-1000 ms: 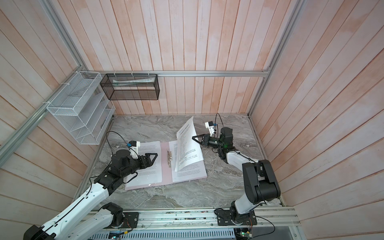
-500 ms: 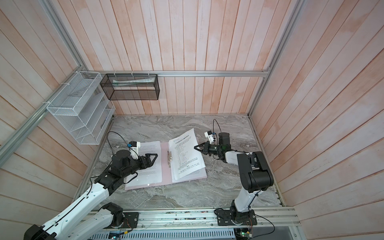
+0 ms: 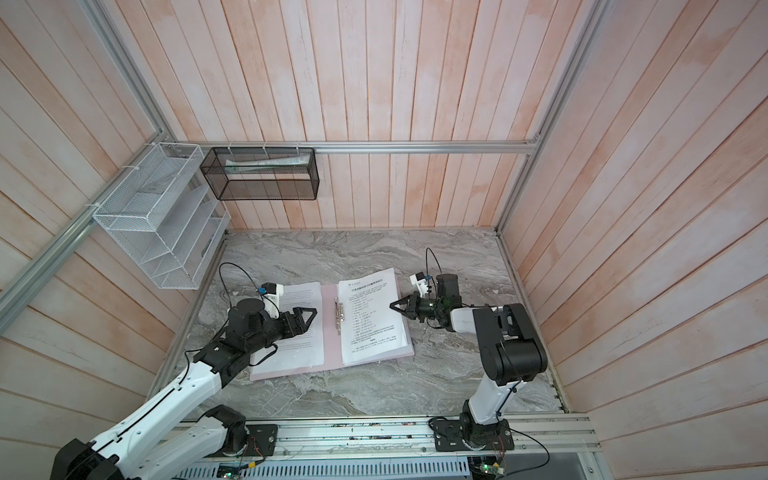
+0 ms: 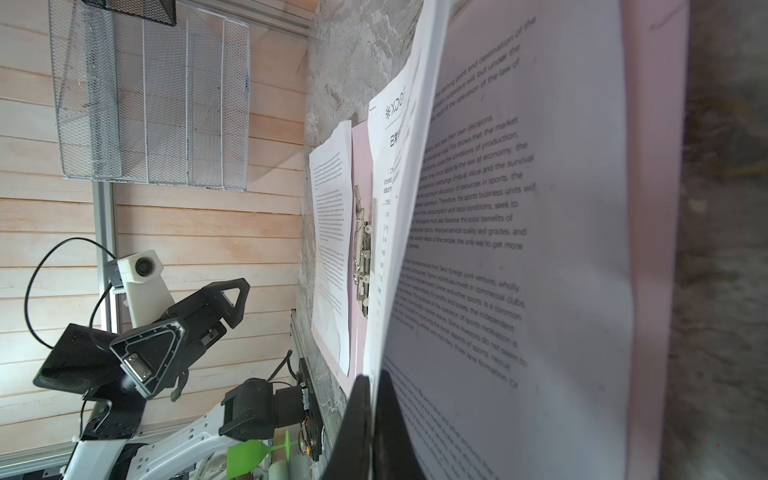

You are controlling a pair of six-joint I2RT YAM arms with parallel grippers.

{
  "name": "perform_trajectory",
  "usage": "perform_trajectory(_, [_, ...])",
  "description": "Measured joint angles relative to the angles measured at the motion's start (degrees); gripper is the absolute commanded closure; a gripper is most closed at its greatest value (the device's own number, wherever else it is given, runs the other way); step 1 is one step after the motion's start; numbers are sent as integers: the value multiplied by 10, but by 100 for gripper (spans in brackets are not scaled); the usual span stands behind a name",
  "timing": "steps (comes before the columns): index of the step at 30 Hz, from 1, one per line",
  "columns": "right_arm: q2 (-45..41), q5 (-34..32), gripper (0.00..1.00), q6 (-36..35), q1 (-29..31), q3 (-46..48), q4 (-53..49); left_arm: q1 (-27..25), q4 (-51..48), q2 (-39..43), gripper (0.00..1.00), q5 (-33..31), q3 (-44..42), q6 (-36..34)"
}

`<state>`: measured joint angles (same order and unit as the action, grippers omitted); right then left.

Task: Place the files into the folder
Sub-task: 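Lay the XDOF sheet onto the papers beside the clip with the right gripper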

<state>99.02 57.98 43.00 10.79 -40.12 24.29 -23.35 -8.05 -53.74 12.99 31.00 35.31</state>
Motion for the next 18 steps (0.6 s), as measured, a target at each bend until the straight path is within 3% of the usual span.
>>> perform_trajectory(7, [0,-13,100,-26,0,-3,-27,0,3,-3,10,0,0,0])
perform_trajectory(12, [1,-33,74,-51,1,-18,-69,0,3,-3,10,0,0,0])
perform_trajectory(18, [1,-68,60,-86,9,-45,-125,0,4,-5,10,0,0,0])
